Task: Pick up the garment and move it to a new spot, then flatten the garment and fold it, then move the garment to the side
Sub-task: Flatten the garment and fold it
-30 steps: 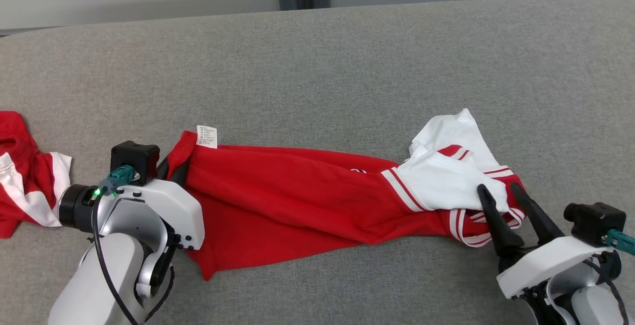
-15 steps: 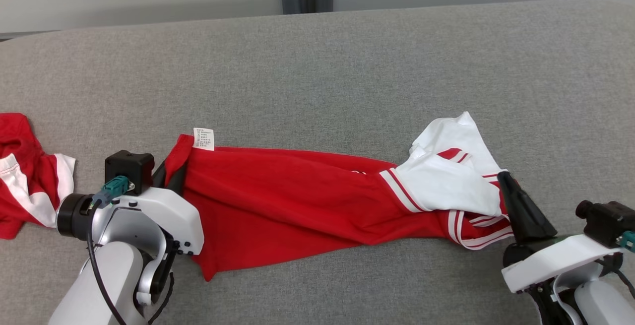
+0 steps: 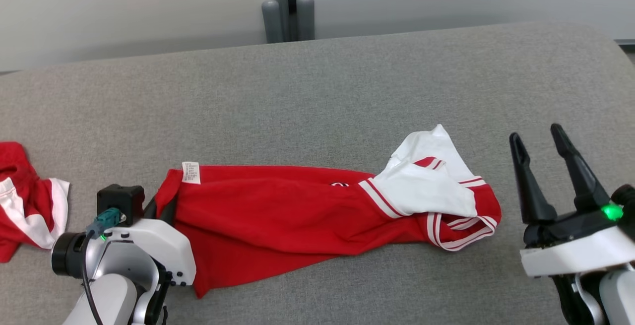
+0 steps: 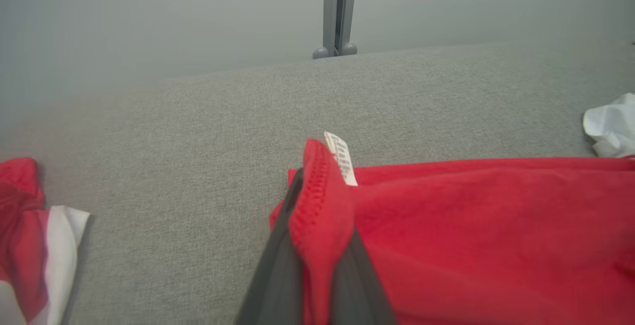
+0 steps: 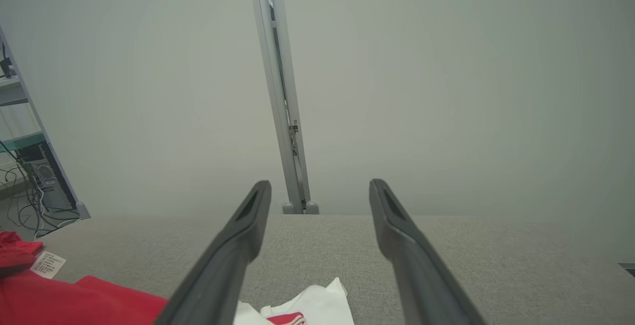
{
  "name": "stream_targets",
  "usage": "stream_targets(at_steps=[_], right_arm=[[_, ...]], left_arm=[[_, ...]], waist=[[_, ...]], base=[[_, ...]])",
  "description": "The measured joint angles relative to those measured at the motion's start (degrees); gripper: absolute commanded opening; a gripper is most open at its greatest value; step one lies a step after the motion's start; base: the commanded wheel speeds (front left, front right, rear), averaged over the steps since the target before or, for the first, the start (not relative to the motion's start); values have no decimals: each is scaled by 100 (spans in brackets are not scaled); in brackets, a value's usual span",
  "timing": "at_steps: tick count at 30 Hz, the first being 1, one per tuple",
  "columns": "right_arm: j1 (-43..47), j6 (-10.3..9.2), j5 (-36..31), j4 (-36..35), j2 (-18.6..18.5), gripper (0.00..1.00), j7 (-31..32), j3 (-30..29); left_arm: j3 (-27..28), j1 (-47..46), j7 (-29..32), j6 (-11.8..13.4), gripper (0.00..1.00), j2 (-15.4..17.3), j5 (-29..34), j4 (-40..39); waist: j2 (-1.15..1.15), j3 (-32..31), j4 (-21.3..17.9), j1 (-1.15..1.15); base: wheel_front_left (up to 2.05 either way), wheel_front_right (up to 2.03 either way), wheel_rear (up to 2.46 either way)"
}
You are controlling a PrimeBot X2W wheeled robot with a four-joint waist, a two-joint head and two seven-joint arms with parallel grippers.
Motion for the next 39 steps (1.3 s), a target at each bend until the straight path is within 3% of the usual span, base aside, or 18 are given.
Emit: stream_targets(at_steps=[14, 39], right_arm=[[1354, 0, -323, -566, 459, 100, 772, -479], [1292, 0, -102, -481, 413, 100, 1076, -347]], left_arm=[[-24, 481, 10, 111, 0, 19, -131, -54], [-126, 554, 58, 196, 0, 58, -168, -153]], waist=[[0, -326, -158, 0], [0, -360, -116, 0]], base=[[0, 0, 0], [0, 0, 0]])
